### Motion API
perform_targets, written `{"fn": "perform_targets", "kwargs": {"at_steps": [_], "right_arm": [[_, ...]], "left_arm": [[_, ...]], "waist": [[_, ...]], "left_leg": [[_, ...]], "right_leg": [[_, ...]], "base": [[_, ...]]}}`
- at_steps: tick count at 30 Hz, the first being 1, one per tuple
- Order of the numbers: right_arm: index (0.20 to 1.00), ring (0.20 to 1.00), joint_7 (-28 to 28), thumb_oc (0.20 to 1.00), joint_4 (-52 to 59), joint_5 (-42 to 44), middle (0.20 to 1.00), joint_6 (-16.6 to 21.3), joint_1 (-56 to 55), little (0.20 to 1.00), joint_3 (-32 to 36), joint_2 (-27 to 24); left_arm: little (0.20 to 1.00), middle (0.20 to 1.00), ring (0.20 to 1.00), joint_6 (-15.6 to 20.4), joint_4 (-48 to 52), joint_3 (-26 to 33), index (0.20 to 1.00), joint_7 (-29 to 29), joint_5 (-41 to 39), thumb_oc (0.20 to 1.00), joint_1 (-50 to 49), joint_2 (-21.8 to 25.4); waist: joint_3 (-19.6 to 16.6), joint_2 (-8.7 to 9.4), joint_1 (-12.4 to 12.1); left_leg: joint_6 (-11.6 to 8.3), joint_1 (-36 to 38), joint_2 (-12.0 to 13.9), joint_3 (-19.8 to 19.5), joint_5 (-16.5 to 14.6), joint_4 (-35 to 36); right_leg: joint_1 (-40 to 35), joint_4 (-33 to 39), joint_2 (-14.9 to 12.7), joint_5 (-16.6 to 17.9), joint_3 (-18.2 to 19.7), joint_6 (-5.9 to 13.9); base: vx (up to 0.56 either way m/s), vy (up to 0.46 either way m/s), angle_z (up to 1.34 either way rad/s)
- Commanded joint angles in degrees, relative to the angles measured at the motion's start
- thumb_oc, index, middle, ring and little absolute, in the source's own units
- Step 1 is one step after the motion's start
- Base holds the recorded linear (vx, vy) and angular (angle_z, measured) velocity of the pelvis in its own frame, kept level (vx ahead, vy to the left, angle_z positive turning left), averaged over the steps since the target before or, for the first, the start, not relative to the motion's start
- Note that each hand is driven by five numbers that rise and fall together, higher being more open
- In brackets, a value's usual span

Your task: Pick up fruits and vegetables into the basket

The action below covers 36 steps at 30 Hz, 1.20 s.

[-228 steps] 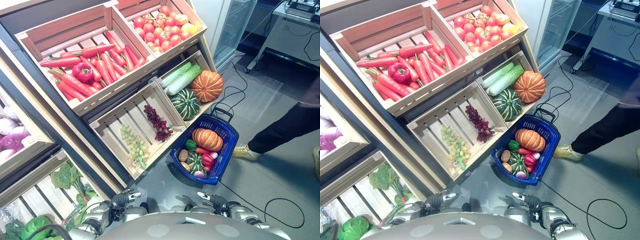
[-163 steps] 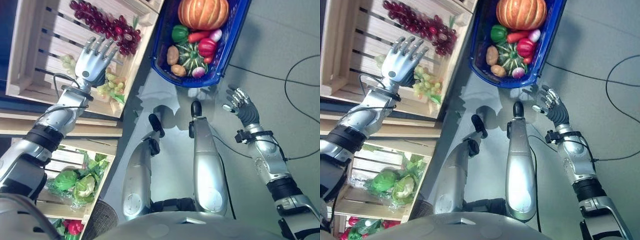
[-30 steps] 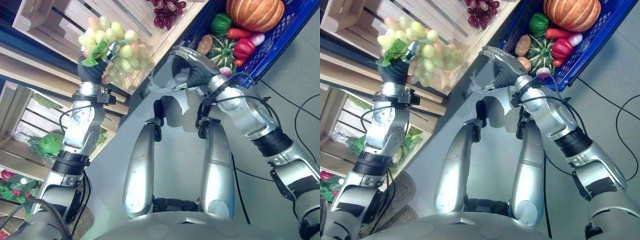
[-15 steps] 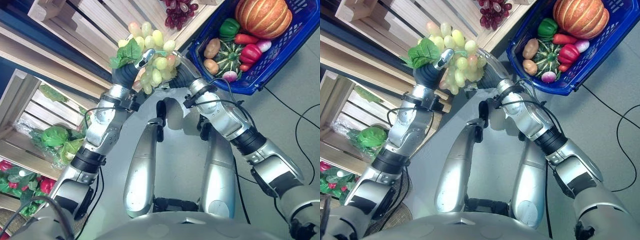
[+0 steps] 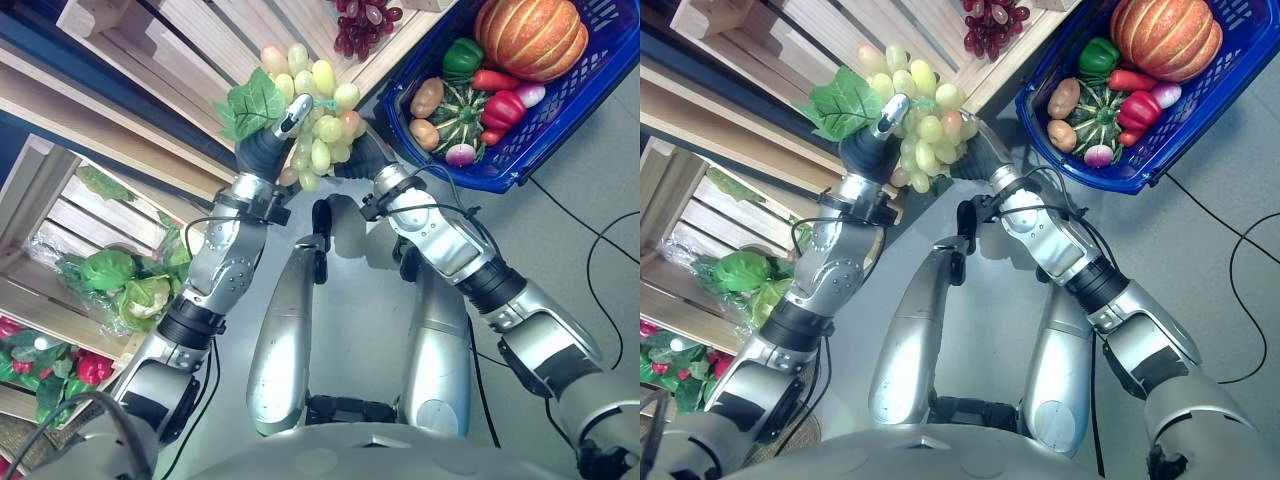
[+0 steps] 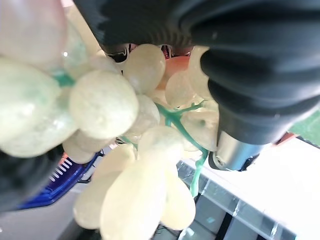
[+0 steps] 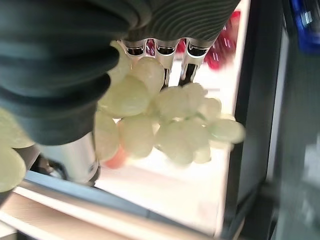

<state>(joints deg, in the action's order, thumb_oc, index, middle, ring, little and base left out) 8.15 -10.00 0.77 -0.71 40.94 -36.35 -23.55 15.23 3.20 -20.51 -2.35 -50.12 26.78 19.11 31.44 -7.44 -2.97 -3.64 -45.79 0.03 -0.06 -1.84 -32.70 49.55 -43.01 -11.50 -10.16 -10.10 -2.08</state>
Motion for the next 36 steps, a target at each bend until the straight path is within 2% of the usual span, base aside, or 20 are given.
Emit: {"fn": "perform_targets", "kwargs": {"at_steps": [1,3,4,5,7,10,12,14,16,18,23,27,30,33,36], "right_arm": [[0.2,0.2,-1.75,0.2,2.25,2.88,0.2,6.87,1.75,0.2,-2.62,5.4],[0.2,0.2,-0.98,0.2,1.58,2.98,0.2,7.45,1.79,0.2,-2.32,5.05],[0.2,0.2,-0.72,0.2,1.37,3.16,0.2,7.5,1.85,0.2,-2.18,4.81],[0.2,0.2,-0.3,0.2,0.98,3.47,0.2,7.72,1.92,0.2,-2.16,4.7],[0.2,0.2,0.05,0.2,0.12,4.6,0.2,8.59,2.0,0.2,-1.77,4.4],[0.2,0.2,-0.57,0.2,0.34,5.78,0.2,9.45,1.56,0.2,-0.07,3.42],[0.2,0.2,-0.49,0.2,0.82,7.41,0.2,10.23,1.21,0.2,1.66,2.3],[0.2,0.2,-1.2,0.2,0.95,10.63,0.2,11.47,0.91,0.2,4.24,0.27],[0.2,0.2,-1.1,0.2,1.27,12.72,0.2,13.01,0.3,0.2,6.57,-1.35],[0.2,0.2,-1.27,0.2,2.27,14.8,0.2,14.88,-1.15,0.2,9.54,-2.61],[0.2,0.2,-2.17,0.2,5.24,19.81,0.2,18.29,-5.05,0.2,16.07,-4.06],[0.2,0.2,-2.09,0.2,6.02,21.38,0.2,19.73,-6.71,0.2,19.42,-5.03],[0.2,0.2,-2.46,0.2,6.86,24.63,0.2,20.82,-8.81,0.2,23.76,-6.7],[0.2,0.2,-3.16,0.2,6.41,28.05,0.2,19.78,-10.04,0.2,27.74,-9.21],[0.2,0.2,-4.51,0.2,3.9,33.68,0.2,15.96,-9.14,0.2,30.01,-11.92]], "left_arm": [[0.2,0.2,0.2,3.2,5.5,-3.63,0.2,-4.84,-2.1,0.2,1.82,-2.82],[0.2,0.2,0.2,2.06,4.8,-4.03,0.2,-5.87,-2.17,0.2,1.97,-2.87],[0.492,0.492,0.492,1.96,4.55,-4.16,0.492,-5.23,-1.42,0.492,2.12,-2.72],[1.0,1.0,1.0,2.1,4.27,-4.46,1.0,-5.35,-0.78,1.0,2.4,-2.52],[1.0,1.0,1.0,2.41,3.61,-5.11,1.0,-5.9,3.97,1.0,3.17,-1.87],[1.0,1.0,1.0,4.46,3.62,-6.2,1.0,0.17,23.63,1.0,5.04,1.03],[1.0,1.0,1.0,3.84,4.07,-6.06,1.0,4.41,34.44,1.0,6.31,3.6],[1.0,1.0,1.0,5.33,4.59,-5.27,1.0,7.86,41.55,1.0,7.44,6.08],[1.0,1.0,1.0,6.17,5.27,-3.91,1.0,7.61,42.84,1.0,7.74,7.44],[1.0,1.0,1.0,8.06,6.1,-2.37,1.0,9.8,45.55,1.0,7.24,8.25],[1.0,1.0,1.0,10.23,7.16,0.09,1.0,4.31,40.14,1.0,5.04,8.95],[1.0,1.0,1.0,9.71,6.69,0.85,1.0,3.28,36.2,1.0,3.44,8.64],[1.0,1.0,1.0,9.03,4.8,1.83,1.0,4.54,34.61,1.0,0.86,8.61],[1.0,1.0,1.0,4.94,2.82,2.21,1.0,2.78,31.41,1.0,-2.06,9.09],[1.0,1.0,1.0,0.6,-0.44,0.82,1.0,0.78,29.75,1.0,-4.24,9.9]], "waist": [[-1.64,-0.11,-0.19],[-1.64,0.06,-0.06],[-1.64,0.13,0.0],[-1.64,0.18,0.12],[-1.64,0.22,0.3],[-1.64,0.12,0.51],[-1.64,0.03,0.54],[-1.64,0.04,0.64],[-1.64,0.17,0.75],[-1.64,0.4,0.98],[-1.64,1.19,1.84],[-1.64,1.65,2.48],[-1.64,2.24,3.03],[-1.64,2.5,3.11],[-1.64,2.52,2.86]], "left_leg": [[6.31,0.77,-5.24,5.22,-7.56,-0.93],[6.43,0.67,-5.04,5.38,-7.61,-0.94],[6.48,0.68,-4.94,5.44,-7.61,-0.89],[6.52,0.66,-4.83,5.5,-7.58,-0.86],[6.54,0.75,-4.64,5.67,-7.53,-0.69],[6.44,1.22,-4.47,5.84,-7.39,-0.26],[6.16,1.55,-4.44,5.75,-7.23,0.0],[6.02,1.87,-4.27,5.76,-7.23,0.06],[5.9,2.01,-4.07,5.74,-7.39,-0.06],[5.76,2.04,-3.69,5.87,-7.57,-0.34],[5.52,1.49,-2.65,6.28,-8.07,-1.15],[5.44,1.14,-1.87,6.66,-8.16,-1.5],[5.25,0.36,-1.1,6.9,-8.34,-1.98],[5.09,-1.03,-0.56,6.85,-8.55,-2.99],[4.99,-2.83,0.0,6.69,-8.66,-4.21]], "right_leg": [[-0.79,2.97,2.56,0.3,-0.32,4.47],[-0.65,2.88,2.52,0.27,-0.41,4.5],[-0.65,2.86,2.53,0.26,-0.48,4.5],[-0.62,2.82,2.55,0.28,-0.53,4.48],[-0.64,2.72,2.52,0.24,-0.71,4.46],[-1.02,2.75,2.45,0.14,-0.95,4.43],[-1.33,2.59,2.46,-0.09,-1.09,4.41],[-1.61,2.27,2.42,-0.41,-1.21,4.29],[-1.72,2.0,2.35,-0.72,-1.33,4.2],[-1.65,1.55,2.34,-0.95,-1.44,4.16],[-0.93,0.62,2.51,-1.22,-1.41,4.15],[-0.39,0.02,2.76,-1.28,-1.3,4.04],[0.3,-0.39,2.98,-1.28,-1.3,4.04],[1.28,-0.87,3.01,-1.22,-1.51,4.0],[2.62,-1.76,2.8,-1.2,-1.82,3.87]], "base": [[0.0,-0.016,0.04],[0.0,-0.017,0.0],[-0.01,-0.04,0.0],[-0.01,-0.034,0.0],[-0.01,-0.034,-0.01],[0.0,-0.01,0.0],[0.0,0.0,0.0],[0.01,-0.017,0.0],[0.01,-0.04,-0.01],[0.01,-0.049,-0.02],[0.01,-0.057,-0.02],[0.01,-0.039,-0.07],[0.01,-0.086,-0.06],[0.0,-0.09,-0.08],[-0.01,-0.092,-0.02]]}}
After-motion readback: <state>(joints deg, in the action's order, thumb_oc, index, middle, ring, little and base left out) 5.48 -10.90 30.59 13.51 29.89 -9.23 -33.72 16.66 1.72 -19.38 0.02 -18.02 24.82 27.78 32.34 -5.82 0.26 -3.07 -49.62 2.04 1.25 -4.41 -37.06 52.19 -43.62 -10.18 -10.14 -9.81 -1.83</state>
